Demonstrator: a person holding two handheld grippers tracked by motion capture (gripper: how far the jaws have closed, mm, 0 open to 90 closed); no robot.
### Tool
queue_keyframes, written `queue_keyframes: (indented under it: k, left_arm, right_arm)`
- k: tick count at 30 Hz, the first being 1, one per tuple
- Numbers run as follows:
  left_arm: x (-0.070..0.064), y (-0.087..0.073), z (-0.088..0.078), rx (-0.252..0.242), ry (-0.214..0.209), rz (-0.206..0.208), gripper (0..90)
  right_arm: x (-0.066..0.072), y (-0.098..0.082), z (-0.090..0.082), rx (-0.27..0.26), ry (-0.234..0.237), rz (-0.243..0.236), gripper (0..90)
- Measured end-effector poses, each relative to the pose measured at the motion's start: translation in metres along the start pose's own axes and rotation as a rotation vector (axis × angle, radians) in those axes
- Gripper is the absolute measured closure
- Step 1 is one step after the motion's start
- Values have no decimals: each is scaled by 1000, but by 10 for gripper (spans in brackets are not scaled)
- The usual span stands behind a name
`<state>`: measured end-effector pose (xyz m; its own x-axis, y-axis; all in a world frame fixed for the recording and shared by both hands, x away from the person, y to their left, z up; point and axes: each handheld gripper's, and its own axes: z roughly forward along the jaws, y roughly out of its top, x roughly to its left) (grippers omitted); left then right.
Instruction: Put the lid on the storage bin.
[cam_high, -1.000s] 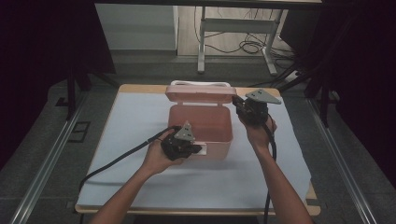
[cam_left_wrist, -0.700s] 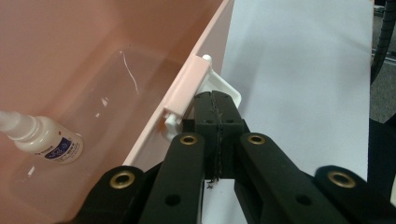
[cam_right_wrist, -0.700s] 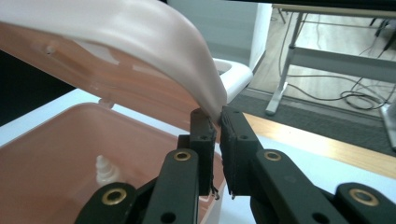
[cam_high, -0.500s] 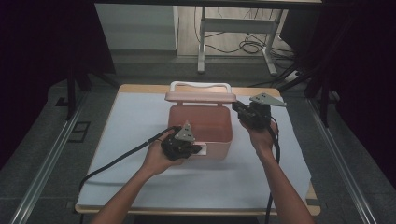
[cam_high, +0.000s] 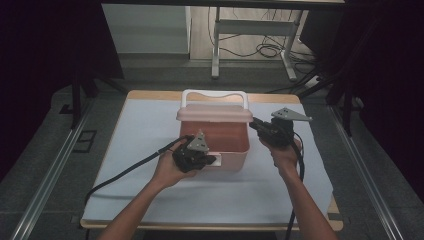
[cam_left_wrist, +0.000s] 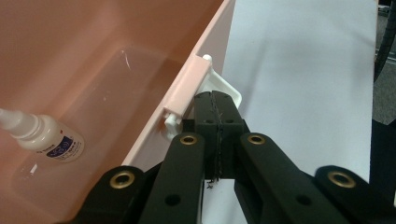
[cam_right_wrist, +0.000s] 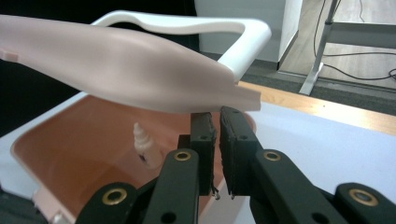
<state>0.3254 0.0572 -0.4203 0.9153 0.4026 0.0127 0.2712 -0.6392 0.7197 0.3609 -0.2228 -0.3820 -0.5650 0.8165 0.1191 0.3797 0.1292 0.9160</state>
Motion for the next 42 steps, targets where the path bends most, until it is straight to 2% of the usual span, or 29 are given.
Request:
queue_keyframes:
  k: [8,18,20,23,39,42]
  left_arm:
    - [0,0,0,0,4,1,900]
    - [0,0,0,-1,3,-5,900]
    - [0,0,0,-2,4,-5,900]
    - [0,0,0,-1,3,-7,900]
    - [0,0,-1,-12,7,-7,899]
    - [-1,0,-3,-30,-13,-12,834]
  right_arm:
    - [2,-16,-5,70,25,-22,812]
    - [-1,-41,-13,140,56,-27,812]
    - [-2,-44,-15,139,78,-22,811]
    - [-1,-47,-19,138,84,-29,810]
    - [-2,-52,-20,123,88,-40,790]
    - [-3,-55,-22,103,90,-44,786]
